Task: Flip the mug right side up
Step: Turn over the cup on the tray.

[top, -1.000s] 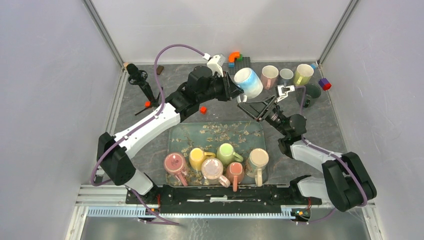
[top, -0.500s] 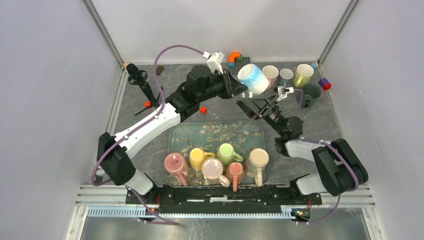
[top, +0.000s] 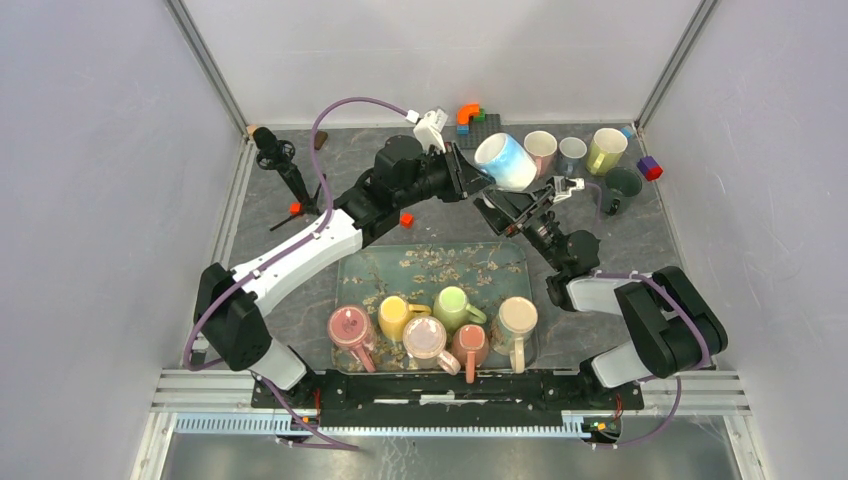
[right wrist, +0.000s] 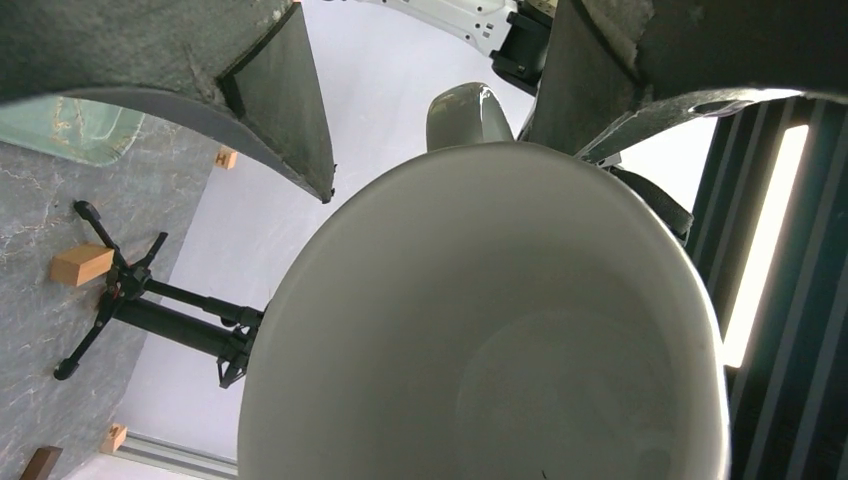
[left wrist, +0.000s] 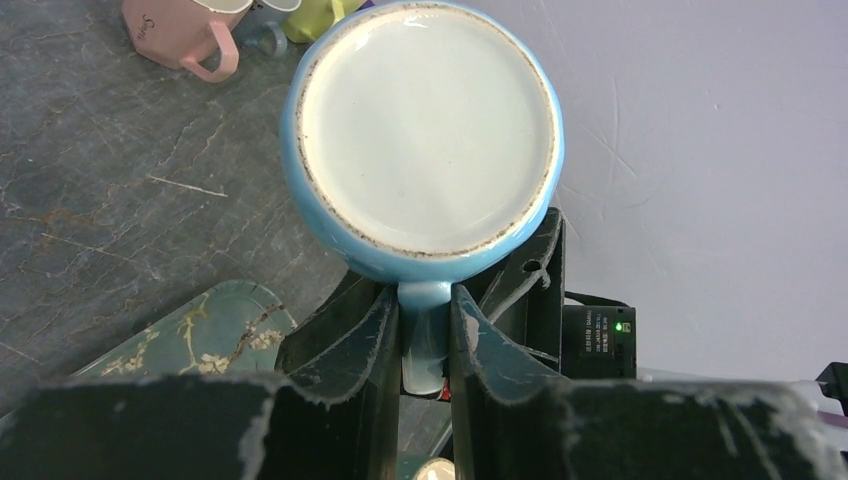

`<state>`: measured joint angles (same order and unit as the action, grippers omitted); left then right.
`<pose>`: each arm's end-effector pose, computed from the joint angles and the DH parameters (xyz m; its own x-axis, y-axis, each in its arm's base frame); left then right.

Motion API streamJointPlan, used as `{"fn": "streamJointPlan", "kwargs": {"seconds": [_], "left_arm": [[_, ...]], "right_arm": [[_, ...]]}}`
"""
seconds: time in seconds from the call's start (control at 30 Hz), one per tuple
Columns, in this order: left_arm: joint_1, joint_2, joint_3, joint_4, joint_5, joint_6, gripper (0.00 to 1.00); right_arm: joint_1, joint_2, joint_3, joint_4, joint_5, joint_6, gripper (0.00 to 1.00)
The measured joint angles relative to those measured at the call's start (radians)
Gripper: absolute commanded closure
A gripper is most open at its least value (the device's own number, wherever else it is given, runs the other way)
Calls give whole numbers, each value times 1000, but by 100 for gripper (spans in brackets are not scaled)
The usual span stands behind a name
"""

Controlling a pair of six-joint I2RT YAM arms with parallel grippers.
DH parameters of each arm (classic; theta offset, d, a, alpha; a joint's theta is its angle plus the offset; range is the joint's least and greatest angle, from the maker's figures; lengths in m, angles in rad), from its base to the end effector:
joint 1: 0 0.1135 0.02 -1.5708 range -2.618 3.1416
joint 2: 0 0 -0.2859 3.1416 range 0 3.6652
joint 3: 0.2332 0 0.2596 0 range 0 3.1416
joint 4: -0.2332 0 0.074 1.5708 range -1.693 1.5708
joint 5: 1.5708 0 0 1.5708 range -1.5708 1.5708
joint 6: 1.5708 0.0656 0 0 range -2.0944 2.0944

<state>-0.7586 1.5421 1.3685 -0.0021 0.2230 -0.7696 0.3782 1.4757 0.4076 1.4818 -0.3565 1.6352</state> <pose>0.2853 -0.2904 0.3906 -0.6679 -0.3019 -0.6802 0.5070 0.4844 -0.7129 0.2621 0.1288 0.2601 -0.6657 0.7418 -0.0811 -0.3314 -0.1966 0.9228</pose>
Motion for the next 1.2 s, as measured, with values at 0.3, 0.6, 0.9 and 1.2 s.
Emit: {"fn": "streamJointPlan", "kwargs": {"seconds": [0.3, 0.6, 0.9, 1.2], "left_arm": [[4, 0, -4, 5, -3, -1, 98], [11, 0, -18, 11, -8, -2, 98], [21, 0, -30, 30, -7, -26, 98], [28, -2, -50, 65, -7, -51, 97]], "right_arm": [[4, 6, 10, 3, 6, 20, 35], [6, 6, 17, 5, 8, 18, 54], [6, 4, 22, 6, 14, 29, 81], [4, -2, 30, 6, 20, 18, 100]]}}
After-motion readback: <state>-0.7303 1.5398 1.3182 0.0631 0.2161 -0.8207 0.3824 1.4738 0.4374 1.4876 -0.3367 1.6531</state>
